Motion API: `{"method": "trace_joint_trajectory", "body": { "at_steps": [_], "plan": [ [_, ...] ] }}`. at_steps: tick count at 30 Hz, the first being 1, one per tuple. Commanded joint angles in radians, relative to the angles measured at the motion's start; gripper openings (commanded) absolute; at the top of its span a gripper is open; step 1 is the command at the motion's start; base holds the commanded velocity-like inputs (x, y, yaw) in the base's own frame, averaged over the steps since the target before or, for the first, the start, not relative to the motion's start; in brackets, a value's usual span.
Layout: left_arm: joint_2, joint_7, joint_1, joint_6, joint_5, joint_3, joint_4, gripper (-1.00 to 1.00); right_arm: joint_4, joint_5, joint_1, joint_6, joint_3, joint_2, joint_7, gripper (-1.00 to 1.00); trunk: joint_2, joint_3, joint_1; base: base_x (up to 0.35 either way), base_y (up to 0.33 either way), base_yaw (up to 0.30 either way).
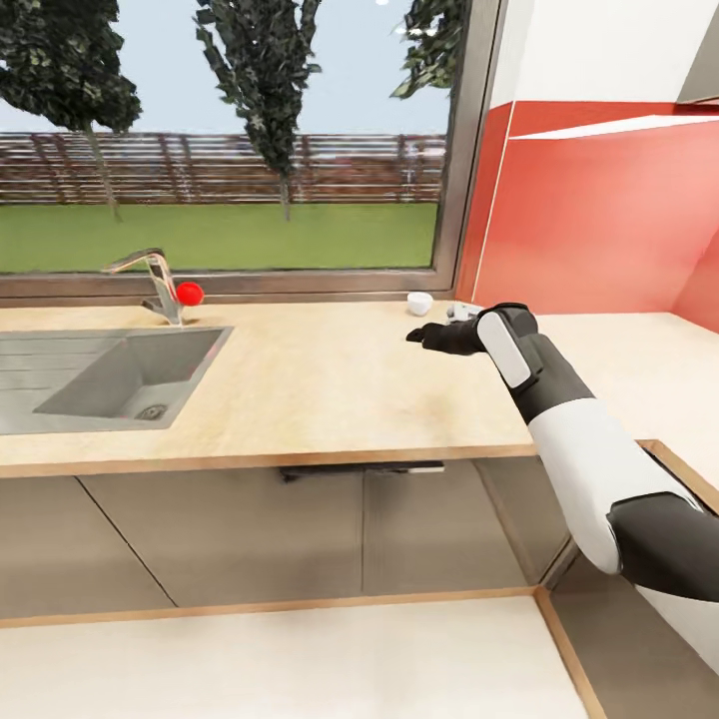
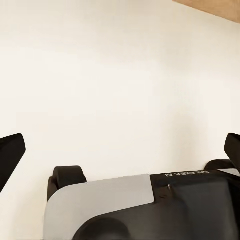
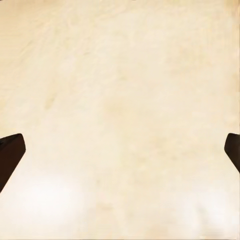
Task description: Set up a coffee station on the kitchen countertop: keep the coffee maker on the countertop, move the bottle of coffee from the kitchen shelf to the counter next to the coffee maker, place a paper coffee filter on top of the coffee maker, put the saucer next to the coffee maker with the coffee cup on the saucer, and place the electric kettle next to the coffee maker.
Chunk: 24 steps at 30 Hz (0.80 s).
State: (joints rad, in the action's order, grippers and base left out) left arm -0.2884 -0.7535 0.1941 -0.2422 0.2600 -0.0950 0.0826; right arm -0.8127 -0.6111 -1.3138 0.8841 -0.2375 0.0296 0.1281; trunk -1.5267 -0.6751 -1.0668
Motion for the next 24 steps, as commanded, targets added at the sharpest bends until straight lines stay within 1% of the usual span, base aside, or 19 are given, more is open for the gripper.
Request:
{"method": "trace_joint_trajectory", "body": {
  "at_steps": [1, 4, 5, 8, 9, 12, 13, 14, 15, 16, 17, 21, 22, 24],
  "plan": [
    [0.0, -0.004, 0.001, -0.003, -0.005, -0.008, -0.001, 1.0, 0.005, -0.011, -0.003, 0.001, -0.005, 0.002, 0.028, 1.0, 0.0, -0.001, 0.0, 0.245, -0.194, 0.0],
    [0.0, -0.004, 0.001, -0.003, -0.005, -0.008, -0.001, 1.0, 0.018, -0.013, -0.011, 0.0, -0.005, 0.0, 0.1, 1.0, 0.0, -0.001, 0.0, 0.25, -0.199, 0.0],
    [0.0, -0.004, 0.001, -0.003, -0.005, -0.008, -0.001, 1.0, 0.026, -0.014, -0.026, 0.001, -0.005, -0.003, 0.151, 1.0, 0.0, -0.001, 0.0, 0.253, -0.202, 0.0],
    [0.0, -0.004, 0.001, -0.004, -0.005, -0.008, -0.001, 1.0, 0.058, -0.014, -0.07, 0.002, -0.005, -0.013, 0.211, 1.0, 0.0, -0.001, 0.0, 0.232, -0.184, 0.0],
    [0.0, -0.004, 0.001, -0.004, -0.005, -0.008, -0.001, 1.0, 0.107, -0.014, -0.107, 0.002, -0.005, -0.026, 0.238, 1.0, 0.0, -0.001, 0.0, 0.14, -0.11, 0.0],
    [0.0, -0.004, 0.001, -0.003, -0.005, -0.008, -0.001, 1.0, 0.204, -0.015, -0.177, 0.0, -0.004, -0.041, 0.262, 1.0, 0.0, -0.001, 0.0, 0.091, -0.072, 0.0],
    [0.0, -0.004, 0.001, -0.004, -0.005, -0.008, -0.001, 1.0, 0.273, -0.015, -0.225, -0.003, -0.004, -0.05, 0.271, 1.0, 0.0, -0.001, 0.0, 0.046, -0.036, 0.0],
    [0.0, -0.004, 0.001, -0.004, -0.005, -0.008, -0.001, 1.0, 0.306, -0.015, -0.251, -0.01, -0.004, -0.057, 0.275, 1.0, 0.0, -0.001, 0.0, 0.037, -0.029, 0.0],
    [0.0, -0.004, 0.001, -0.004, -0.005, -0.008, -0.001, 1.0, 0.36, -0.016, -0.295, -0.025, -0.004, -0.07, 0.279, 1.0, 0.0, -0.001, 0.0, 0.023, -0.018, 0.0],
    [0.0, -0.004, 0.001, -0.004, -0.005, -0.008, -0.001, 1.0, 0.381, -0.016, -0.312, -0.032, -0.004, -0.077, 0.281, 1.0, 0.0, -0.001, 0.0, 0.019, -0.015, 0.0],
    [0.0, -0.004, 0.001, -0.004, -0.005, -0.008, 0.0, 1.0, 0.445, -0.017, -0.36, -0.054, -0.004, -0.119, 0.285, 1.0, 0.0, -0.001, 0.0, 0.019, -0.005, 0.0],
    [-0.001, -0.004, 0.001, -0.004, -0.005, -0.009, 0.0, 1.0, 0.467, -0.019, -0.374, -0.065, -0.004, -0.147, 0.286, 1.0, 0.0, -0.001, 0.0, 0.123, -0.003, 0.0],
    [-0.001, -0.004, 0.001, -0.004, -0.005, -0.009, 0.0, 1.0, 0.47, -0.02, -0.375, -0.07, -0.003, -0.15, 0.285, 1.0, 0.0, -0.001, 0.0, 0.227, -0.001, 0.0],
    [0.0, -0.004, 0.001, -0.004, -0.005, -0.009, -0.001, 1.0, 0.476, -0.022, -0.377, -0.113, -0.002, -0.159, 0.281, 1.0, 0.0, -0.001, 0.0, 0.118, 0.0, 0.0]
  ]
}}
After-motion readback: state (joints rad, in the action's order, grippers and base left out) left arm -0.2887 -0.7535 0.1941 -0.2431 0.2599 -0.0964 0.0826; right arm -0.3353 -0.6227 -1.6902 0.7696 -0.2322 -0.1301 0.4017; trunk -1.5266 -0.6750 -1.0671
